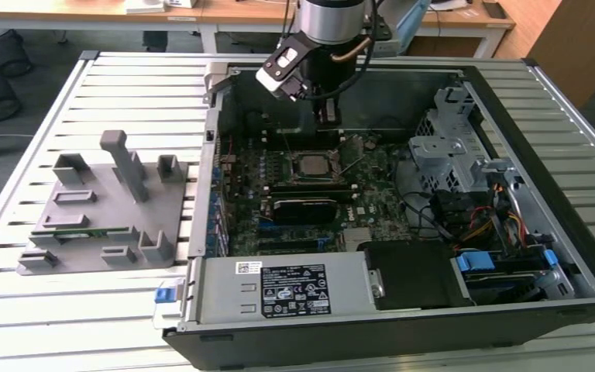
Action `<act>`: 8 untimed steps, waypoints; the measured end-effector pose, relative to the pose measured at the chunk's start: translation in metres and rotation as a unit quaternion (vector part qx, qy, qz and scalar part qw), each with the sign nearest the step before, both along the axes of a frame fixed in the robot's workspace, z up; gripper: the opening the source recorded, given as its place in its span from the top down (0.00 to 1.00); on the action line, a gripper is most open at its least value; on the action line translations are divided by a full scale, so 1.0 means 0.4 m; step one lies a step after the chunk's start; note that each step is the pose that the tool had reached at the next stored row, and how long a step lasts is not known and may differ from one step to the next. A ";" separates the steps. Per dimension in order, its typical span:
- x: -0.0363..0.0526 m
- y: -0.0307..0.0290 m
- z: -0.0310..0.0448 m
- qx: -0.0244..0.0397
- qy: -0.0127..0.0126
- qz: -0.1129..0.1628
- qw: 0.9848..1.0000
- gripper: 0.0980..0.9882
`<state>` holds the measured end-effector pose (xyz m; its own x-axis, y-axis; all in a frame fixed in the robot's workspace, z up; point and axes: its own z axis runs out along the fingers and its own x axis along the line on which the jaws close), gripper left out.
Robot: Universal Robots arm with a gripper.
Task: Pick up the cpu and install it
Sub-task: 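Close the cpu cover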
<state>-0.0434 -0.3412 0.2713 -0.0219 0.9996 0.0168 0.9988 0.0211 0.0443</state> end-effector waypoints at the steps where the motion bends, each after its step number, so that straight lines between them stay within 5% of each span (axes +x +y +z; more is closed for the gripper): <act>1: 0.004 0.000 0.000 0.006 0.001 0.000 1.000 0.99; 3: 0.008 0.000 0.000 0.014 0.002 0.000 1.000 0.99; 8: 0.019 0.000 -0.002 0.015 0.003 -0.002 1.000 0.99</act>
<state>-0.0358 -0.3413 0.2704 -0.0186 0.9987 0.0473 0.9991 0.0167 0.0393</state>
